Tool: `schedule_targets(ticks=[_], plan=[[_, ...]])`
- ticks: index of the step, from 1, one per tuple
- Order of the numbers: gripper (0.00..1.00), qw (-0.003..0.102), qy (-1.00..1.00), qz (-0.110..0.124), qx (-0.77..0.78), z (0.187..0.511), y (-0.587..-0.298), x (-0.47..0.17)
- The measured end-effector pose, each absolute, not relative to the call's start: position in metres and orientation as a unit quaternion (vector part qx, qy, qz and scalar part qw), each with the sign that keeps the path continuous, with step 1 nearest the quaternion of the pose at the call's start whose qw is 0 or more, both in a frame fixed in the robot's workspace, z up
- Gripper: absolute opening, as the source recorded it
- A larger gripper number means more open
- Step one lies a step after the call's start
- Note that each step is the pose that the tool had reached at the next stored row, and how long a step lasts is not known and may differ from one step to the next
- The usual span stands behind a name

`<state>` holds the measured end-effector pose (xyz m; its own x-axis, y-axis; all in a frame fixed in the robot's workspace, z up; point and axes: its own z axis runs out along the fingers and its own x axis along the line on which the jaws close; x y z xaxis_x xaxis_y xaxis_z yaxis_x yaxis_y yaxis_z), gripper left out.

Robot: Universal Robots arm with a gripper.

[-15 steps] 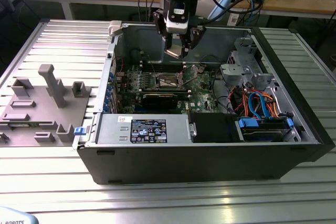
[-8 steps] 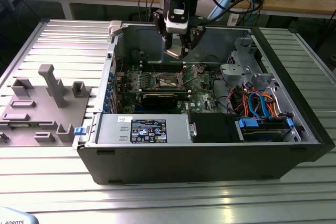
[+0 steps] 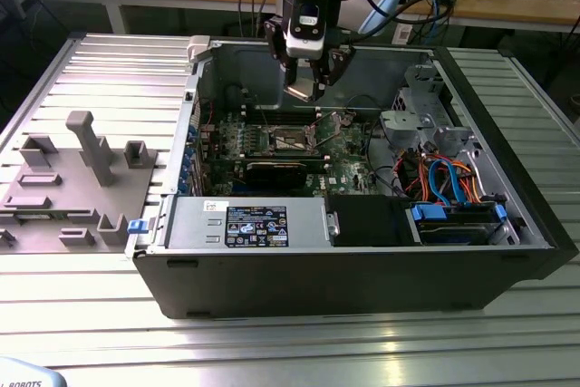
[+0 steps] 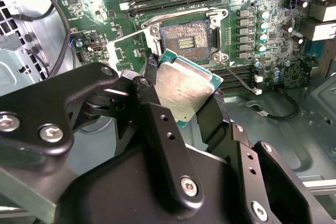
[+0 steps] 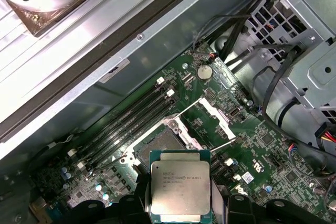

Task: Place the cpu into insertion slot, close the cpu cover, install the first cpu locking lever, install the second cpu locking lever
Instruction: 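Place the cpu into insertion slot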

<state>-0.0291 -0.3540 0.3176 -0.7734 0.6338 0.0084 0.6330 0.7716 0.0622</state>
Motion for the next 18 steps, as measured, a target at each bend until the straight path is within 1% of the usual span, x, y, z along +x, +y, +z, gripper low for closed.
schedule_targets(ticks=[18], plan=[[0.54, 0.007, 0.939, 0.031, 0.342, 0.3165, -0.3540, -0.0291]])
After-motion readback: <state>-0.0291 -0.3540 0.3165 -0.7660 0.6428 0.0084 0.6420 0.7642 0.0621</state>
